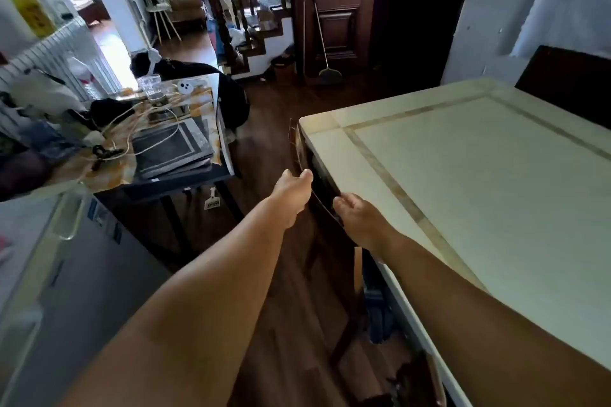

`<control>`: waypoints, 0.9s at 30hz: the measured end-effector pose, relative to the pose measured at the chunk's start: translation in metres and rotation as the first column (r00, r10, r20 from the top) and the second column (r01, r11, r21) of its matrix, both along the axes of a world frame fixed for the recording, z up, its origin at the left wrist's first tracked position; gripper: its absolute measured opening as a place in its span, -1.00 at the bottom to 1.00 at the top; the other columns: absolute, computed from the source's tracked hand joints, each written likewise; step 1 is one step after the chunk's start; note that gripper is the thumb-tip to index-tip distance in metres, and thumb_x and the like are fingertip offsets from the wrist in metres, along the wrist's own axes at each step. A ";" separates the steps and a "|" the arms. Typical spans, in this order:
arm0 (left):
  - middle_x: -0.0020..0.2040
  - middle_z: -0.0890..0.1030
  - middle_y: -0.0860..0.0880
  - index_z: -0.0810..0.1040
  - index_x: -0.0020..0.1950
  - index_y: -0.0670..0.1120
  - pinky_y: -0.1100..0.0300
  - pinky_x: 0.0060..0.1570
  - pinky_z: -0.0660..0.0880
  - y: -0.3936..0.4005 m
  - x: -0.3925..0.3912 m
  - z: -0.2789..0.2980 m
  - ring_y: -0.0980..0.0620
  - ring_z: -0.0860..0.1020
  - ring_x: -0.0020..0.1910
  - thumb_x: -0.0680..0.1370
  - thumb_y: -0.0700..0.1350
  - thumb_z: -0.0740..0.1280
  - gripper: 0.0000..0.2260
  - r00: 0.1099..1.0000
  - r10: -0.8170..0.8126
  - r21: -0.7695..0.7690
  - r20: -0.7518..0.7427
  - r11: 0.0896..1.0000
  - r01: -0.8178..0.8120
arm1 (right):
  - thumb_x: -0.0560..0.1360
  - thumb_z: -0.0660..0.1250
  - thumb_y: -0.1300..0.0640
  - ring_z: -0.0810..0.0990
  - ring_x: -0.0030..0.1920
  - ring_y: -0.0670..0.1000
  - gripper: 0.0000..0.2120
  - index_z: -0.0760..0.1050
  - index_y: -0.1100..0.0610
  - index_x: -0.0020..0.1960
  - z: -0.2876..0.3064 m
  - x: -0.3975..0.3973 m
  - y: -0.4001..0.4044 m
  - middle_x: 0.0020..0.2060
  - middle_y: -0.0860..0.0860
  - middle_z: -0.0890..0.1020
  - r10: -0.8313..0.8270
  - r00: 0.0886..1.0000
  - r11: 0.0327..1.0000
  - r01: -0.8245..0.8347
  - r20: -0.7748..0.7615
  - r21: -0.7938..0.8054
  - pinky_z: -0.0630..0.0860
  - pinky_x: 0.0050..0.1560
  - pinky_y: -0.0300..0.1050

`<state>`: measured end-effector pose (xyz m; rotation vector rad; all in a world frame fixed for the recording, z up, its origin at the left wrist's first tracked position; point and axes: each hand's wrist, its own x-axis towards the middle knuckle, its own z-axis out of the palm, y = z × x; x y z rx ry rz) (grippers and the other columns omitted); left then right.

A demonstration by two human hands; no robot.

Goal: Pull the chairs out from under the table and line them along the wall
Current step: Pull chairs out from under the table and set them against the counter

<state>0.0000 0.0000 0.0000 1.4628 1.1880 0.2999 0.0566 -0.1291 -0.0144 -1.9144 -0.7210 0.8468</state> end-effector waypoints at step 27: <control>0.24 0.50 -0.13 0.22 0.50 0.01 -0.06 -0.40 0.65 0.052 0.009 -0.032 -0.10 0.56 -0.23 0.50 -0.32 0.23 -0.41 0.994 -0.040 -0.001 -0.104 0.999 0.040 | 0.46 0.25 0.24 0.56 -0.20 0.00 -0.67 0.51 -0.03 0.17 -0.020 -0.031 0.047 -0.22 -0.03 0.57 0.158 0.963 0.938 -0.077 0.220 -0.338 0.46 -0.32 -0.16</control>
